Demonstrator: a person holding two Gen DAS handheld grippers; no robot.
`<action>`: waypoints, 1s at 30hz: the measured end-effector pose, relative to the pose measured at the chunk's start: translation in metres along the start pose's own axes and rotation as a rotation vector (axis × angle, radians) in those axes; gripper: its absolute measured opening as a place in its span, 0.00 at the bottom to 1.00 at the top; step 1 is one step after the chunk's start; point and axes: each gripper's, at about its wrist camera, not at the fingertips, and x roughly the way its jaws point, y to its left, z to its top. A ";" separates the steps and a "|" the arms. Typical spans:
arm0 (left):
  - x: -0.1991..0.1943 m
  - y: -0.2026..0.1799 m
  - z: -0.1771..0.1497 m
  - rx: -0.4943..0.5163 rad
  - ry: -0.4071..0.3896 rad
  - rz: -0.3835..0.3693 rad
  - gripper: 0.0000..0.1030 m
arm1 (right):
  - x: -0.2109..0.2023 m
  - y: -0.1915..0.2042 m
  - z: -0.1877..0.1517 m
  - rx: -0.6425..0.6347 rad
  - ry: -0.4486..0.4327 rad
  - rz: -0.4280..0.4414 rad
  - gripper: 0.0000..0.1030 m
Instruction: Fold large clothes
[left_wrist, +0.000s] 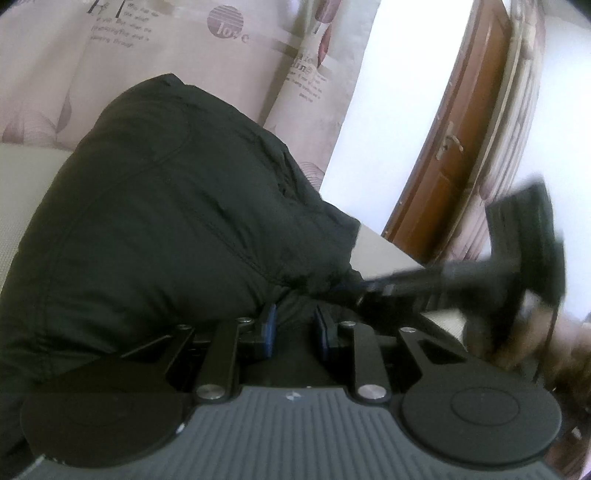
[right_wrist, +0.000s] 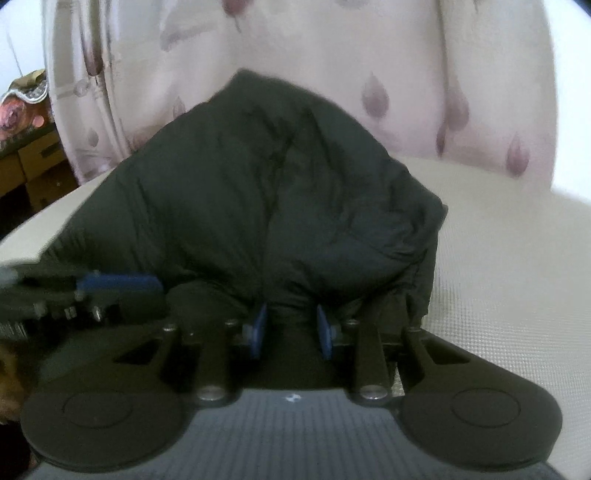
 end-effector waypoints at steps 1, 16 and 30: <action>0.000 0.001 0.001 -0.008 0.000 -0.004 0.27 | -0.009 0.004 0.010 -0.016 -0.006 -0.001 0.29; -0.002 0.004 0.001 -0.018 -0.017 -0.017 0.27 | 0.097 0.077 0.142 -0.288 -0.050 0.045 0.27; -0.003 0.008 -0.006 -0.019 -0.027 -0.034 0.27 | 0.152 0.055 0.117 -0.187 0.044 0.032 0.26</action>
